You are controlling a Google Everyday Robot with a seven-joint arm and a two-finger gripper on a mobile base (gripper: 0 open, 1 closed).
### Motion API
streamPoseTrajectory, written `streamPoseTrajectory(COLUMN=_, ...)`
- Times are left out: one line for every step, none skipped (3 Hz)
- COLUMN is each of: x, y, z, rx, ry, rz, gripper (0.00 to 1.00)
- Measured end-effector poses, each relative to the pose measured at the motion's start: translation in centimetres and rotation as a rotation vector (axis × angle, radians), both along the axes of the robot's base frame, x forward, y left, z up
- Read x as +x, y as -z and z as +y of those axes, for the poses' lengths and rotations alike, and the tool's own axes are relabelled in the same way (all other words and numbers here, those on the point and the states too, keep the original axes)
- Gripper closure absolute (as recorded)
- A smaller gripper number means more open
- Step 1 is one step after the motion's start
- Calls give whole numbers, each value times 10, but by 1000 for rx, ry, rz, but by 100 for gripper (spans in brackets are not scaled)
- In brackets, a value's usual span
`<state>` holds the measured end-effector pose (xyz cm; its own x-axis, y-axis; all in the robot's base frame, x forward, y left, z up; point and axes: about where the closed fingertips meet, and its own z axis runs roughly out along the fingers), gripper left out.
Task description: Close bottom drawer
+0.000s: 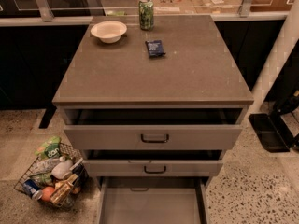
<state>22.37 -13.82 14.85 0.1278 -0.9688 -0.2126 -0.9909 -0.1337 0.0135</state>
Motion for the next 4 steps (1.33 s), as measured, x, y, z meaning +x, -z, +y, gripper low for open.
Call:
streamPoseTrajectory(x=0, y=3, z=3, rx=-2, ry=1, rz=2, gripper=100)
streamPoseTrajectory(x=19, y=9, z=11, rx=8, ry=-4, rz=-37, gripper=100)
streamPoseTrajectory(x=40, y=10, z=12, rx=-7, ry=-11, rz=-88, gripper=100)
streamPoseTrajectory(x=65, y=13, z=21, rx=-40, ry=-44, rz=-150, gripper=100)
